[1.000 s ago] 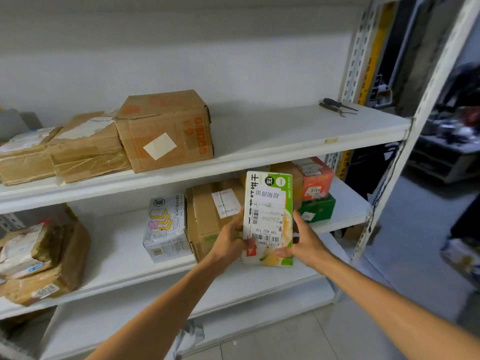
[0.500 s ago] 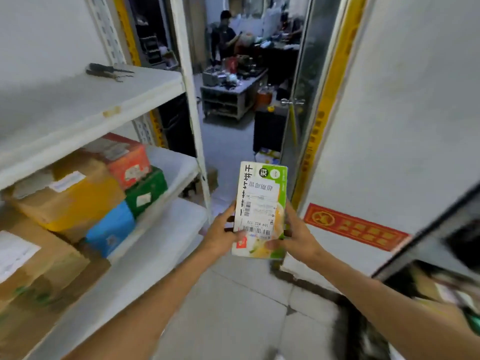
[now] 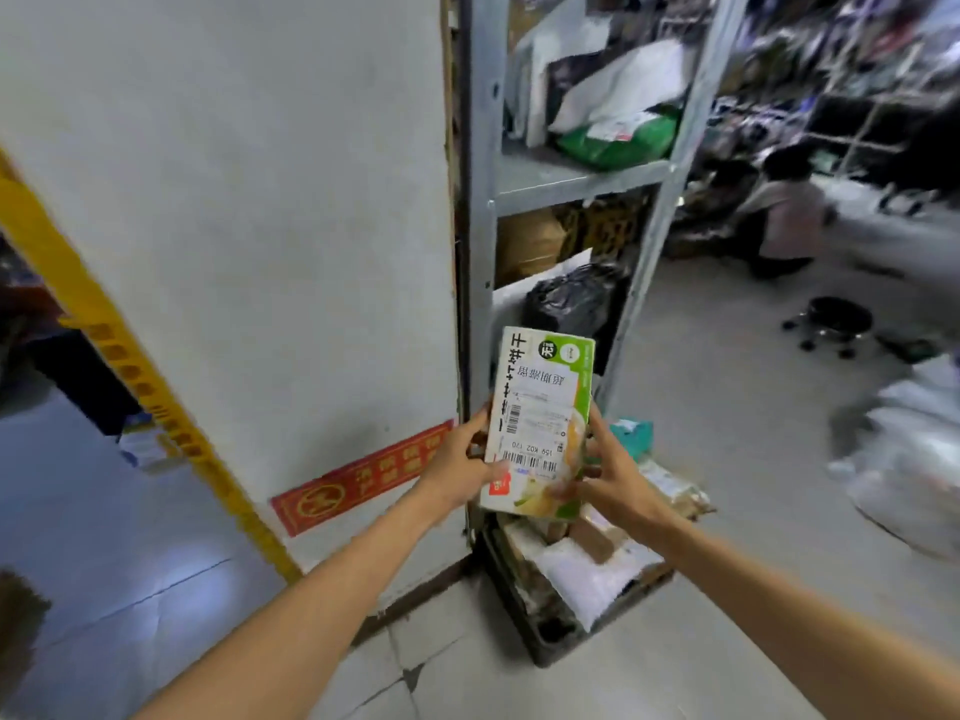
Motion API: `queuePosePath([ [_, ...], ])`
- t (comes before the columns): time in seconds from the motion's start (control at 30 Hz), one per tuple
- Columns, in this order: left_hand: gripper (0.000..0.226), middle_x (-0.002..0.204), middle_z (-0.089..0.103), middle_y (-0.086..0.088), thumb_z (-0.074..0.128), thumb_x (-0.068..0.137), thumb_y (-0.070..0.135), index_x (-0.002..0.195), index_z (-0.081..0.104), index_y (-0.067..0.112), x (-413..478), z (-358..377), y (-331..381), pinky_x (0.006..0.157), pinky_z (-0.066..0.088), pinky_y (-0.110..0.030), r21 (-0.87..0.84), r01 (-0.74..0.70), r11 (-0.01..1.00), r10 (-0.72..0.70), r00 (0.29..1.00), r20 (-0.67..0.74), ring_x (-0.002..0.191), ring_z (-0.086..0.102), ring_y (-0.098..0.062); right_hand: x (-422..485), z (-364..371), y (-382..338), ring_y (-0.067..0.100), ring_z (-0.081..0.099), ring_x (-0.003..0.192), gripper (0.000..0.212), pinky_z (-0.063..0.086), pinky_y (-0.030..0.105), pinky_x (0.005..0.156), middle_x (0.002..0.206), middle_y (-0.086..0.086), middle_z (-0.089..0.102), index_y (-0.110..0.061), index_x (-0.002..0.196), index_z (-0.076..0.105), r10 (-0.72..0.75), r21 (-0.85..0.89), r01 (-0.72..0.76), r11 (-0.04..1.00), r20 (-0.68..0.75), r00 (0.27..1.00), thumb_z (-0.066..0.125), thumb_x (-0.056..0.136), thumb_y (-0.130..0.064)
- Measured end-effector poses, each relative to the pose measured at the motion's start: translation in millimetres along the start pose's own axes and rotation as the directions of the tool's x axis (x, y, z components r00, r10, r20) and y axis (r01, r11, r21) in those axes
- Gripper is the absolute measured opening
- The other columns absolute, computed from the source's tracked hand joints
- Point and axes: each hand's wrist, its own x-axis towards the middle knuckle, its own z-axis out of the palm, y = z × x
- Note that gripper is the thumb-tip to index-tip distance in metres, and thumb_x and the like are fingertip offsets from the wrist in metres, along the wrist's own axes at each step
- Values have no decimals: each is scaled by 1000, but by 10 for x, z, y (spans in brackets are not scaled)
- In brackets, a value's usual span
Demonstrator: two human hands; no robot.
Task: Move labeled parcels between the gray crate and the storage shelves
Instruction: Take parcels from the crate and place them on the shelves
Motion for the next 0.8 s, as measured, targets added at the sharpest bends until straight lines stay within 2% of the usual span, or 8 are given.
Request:
queuePosePath([
  [0.07, 79, 130, 60, -6, 65, 86, -4, 148, 31, 31, 280, 264, 136, 86, 55, -29, 13, -4, 1000, 3, 996, 90, 106, 61, -16, -21, -307, 35, 21, 64, 111, 107, 60, 35, 74, 129, 4, 58, -40, 148, 18, 5, 20, -3, 1000, -96, 995, 58, 75, 28],
  [0.13, 78, 129, 59, -6, 63, 87, -4, 150, 29, 27, 505, 482, 246, 92, 53, -35, 17, -9, 1000, 6, 985, 174, 108, 60, -17, -39, -562, 77, 26, 66, 109, 108, 60, 43, 77, 130, 8, 58, -38, 150, 17, 21, 24, -17, 1000, -167, 986, 61, 74, 25],
  [0.27, 75, 128, 59, -3, 65, 86, -4, 148, 34, 24, 941, 767, 340, 97, 51, -42, 72, -35, 997, 13, 958, 287, 115, 58, -20, -18, -871, 149, 21, 68, 104, 110, 59, 33, 69, 130, 9, 58, -33, 152, 16, 28, 46, -15, 999, -290, 957, 63, 72, 27],
  [0.37, 76, 135, 57, -10, 65, 85, -5, 148, 34, 23, 1293, 903, 398, 92, 55, -40, 69, -61, 996, 30, 924, 382, 113, 61, -22, 71, -1012, 176, 26, 69, 103, 109, 60, 37, 68, 128, 11, 59, -36, 149, 18, 54, 86, -23, 996, -370, 927, 65, 72, 24],
  [0.43, 77, 130, 60, -11, 64, 85, -6, 148, 32, 24, 1495, 968, 453, 86, 57, -36, 79, -78, 994, 35, 896, 442, 104, 64, -18, 142, -1088, 214, 27, 68, 104, 108, 60, 41, 71, 128, 12, 59, -39, 147, 20, 75, 92, -40, 995, -420, 905, 67, 71, 22],
  [0.57, 78, 127, 63, -11, 65, 85, -6, 148, 33, 28, 1969, 1098, 570, 91, 55, -45, 94, -101, 990, 35, 842, 538, 103, 66, -21, 346, -1264, 252, 28, 68, 103, 111, 60, 43, 73, 126, 14, 60, -36, 149, 20, 97, 102, -51, 994, -517, 851, 70, 69, 21],
  [0.67, 75, 129, 61, -6, 64, 86, -4, 148, 34, 26, 2319, 1242, 654, 88, 56, -38, 117, -141, 983, 46, 808, 588, 98, 65, -14, 514, -1425, 292, 28, 68, 104, 113, 59, 49, 77, 124, 12, 60, -37, 151, 18, 120, 107, -70, 992, -591, 798, 73, 68, 18],
  [0.8, 77, 133, 58, -6, 62, 88, -4, 150, 28, 26, 2624, 1508, 662, 70, 59, -22, 125, -133, 983, 20, 759, 651, 84, 65, -4, 631, -1650, 413, 26, 66, 108, 112, 60, 43, 77, 128, 9, 58, -33, 152, 16, 166, 147, -94, 985, -627, 761, 70, 69, 18],
])
